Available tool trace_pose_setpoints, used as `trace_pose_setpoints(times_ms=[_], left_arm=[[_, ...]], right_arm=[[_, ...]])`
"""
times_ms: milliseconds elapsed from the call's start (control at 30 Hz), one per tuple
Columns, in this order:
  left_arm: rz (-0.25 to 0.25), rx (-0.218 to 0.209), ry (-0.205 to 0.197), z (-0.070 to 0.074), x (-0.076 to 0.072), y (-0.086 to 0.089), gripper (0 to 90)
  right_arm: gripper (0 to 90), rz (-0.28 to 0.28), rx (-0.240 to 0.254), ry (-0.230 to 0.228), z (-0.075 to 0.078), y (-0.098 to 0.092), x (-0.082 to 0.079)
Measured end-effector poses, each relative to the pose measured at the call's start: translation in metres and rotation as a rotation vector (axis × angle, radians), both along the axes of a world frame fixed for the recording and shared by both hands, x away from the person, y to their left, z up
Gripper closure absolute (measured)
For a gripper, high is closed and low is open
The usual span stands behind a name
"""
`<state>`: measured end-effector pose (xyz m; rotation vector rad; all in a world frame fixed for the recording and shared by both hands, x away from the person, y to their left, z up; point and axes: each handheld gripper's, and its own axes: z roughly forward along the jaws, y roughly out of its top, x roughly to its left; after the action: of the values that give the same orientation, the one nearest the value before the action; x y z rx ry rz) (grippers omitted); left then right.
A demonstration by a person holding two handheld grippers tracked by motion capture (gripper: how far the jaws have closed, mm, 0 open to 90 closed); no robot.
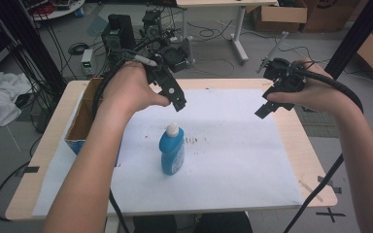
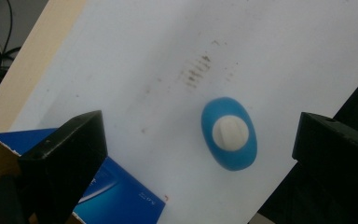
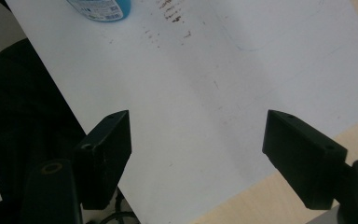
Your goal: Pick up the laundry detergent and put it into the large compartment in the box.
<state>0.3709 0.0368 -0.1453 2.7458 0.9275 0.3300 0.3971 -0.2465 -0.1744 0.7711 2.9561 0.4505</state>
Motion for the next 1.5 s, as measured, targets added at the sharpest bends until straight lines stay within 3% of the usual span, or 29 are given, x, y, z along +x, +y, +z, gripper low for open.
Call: trace_pose_setpoints(times_ms=[100,500,1100,1500], left_arm=[[0.019,-0.012,0.012,-0.006,0.0,-0.002,3.6],[0.028,0.021,0.012,-0.031,-0.001,-0.008,3.5],[0.081,0.017,0.014,-0.06,-0.004,-0.008,3.3],[0.089,0.035,0.051,-0.084,-0.007,-0.013,3.2]], right_arm=[[23.7,0.002,-0.002,-0.001,-0.001,0.0,-0.001],[23.8,-0.002,0.003,0.0,-0.003,-0.003,-0.002],[23.8,-0.001,-0.002,0.004,-0.005,-0.001,-0.003],[23.7,0.004,-0.005,0.007,-0.008,0.0,-0.003]])
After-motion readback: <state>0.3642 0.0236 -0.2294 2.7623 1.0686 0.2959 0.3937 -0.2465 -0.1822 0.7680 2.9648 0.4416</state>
